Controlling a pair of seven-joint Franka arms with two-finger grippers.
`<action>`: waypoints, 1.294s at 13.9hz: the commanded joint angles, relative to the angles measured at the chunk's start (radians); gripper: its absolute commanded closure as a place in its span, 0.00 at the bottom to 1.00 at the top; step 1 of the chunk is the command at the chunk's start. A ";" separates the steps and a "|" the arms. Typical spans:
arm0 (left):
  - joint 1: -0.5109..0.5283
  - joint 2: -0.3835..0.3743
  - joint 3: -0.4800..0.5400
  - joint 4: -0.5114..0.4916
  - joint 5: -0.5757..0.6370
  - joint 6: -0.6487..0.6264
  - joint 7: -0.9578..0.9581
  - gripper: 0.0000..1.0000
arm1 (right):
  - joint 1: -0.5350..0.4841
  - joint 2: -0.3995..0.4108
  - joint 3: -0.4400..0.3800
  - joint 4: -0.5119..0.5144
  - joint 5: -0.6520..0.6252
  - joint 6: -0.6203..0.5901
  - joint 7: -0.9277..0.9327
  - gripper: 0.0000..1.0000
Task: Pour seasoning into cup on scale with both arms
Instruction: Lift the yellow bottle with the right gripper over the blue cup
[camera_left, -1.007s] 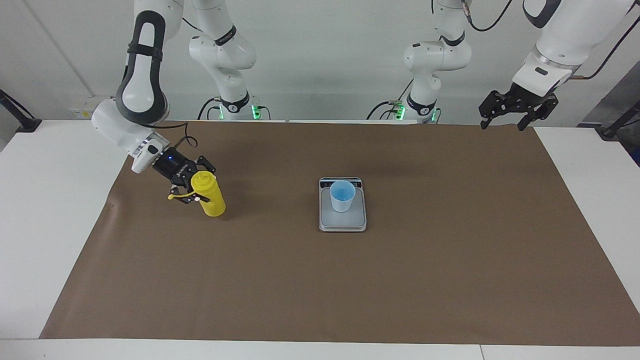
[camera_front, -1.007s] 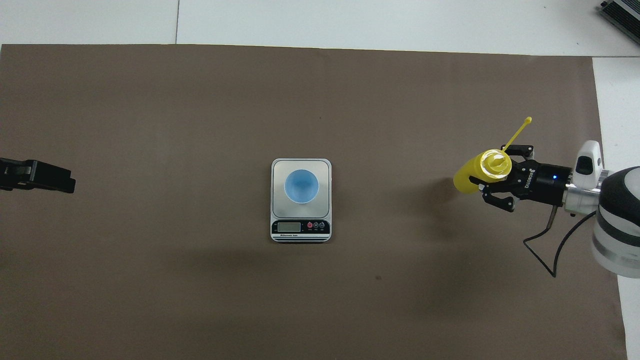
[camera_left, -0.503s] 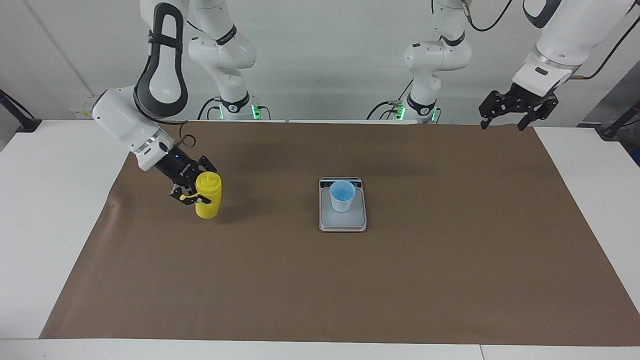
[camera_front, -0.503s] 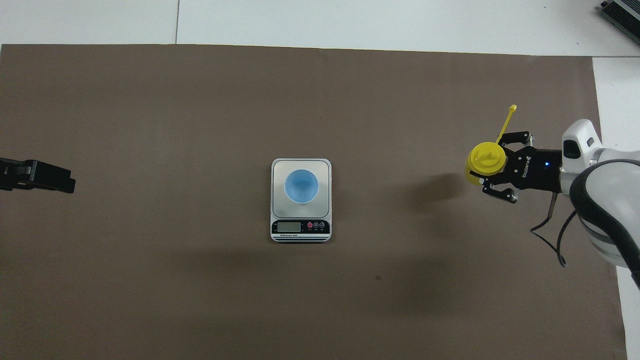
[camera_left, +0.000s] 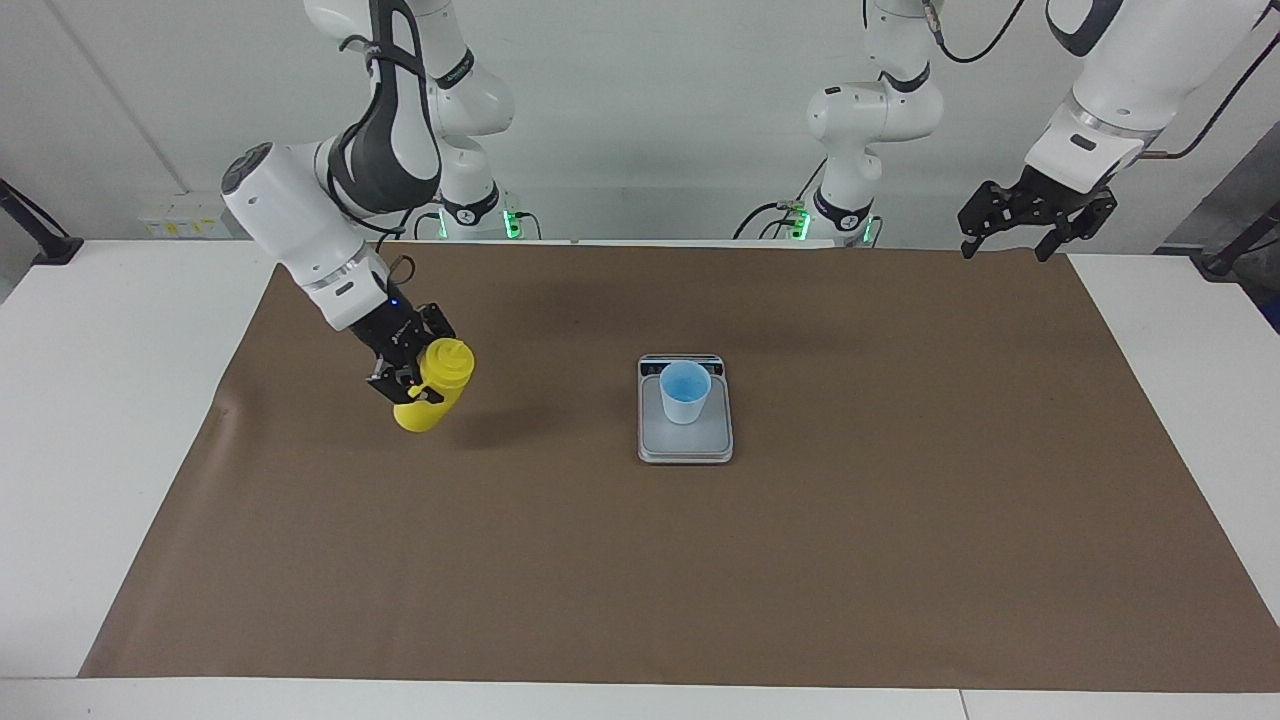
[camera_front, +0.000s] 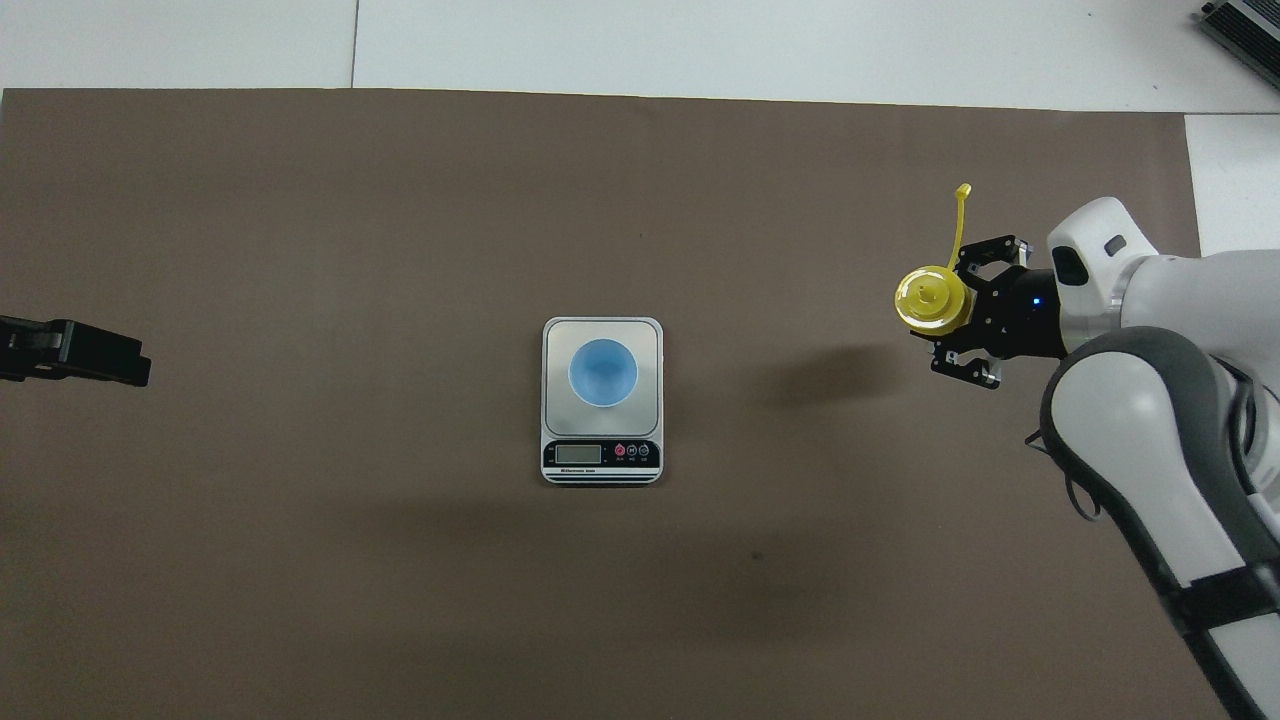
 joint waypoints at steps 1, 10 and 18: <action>0.010 -0.030 -0.002 -0.031 -0.013 0.001 -0.009 0.00 | 0.065 0.001 0.001 0.046 -0.140 0.019 0.168 1.00; 0.010 -0.029 -0.002 -0.031 -0.013 0.001 -0.009 0.00 | 0.294 0.068 0.007 0.161 -0.693 0.027 0.646 1.00; 0.010 -0.030 -0.002 -0.031 -0.013 0.001 -0.009 0.00 | 0.412 0.200 0.009 0.270 -1.043 0.010 0.687 1.00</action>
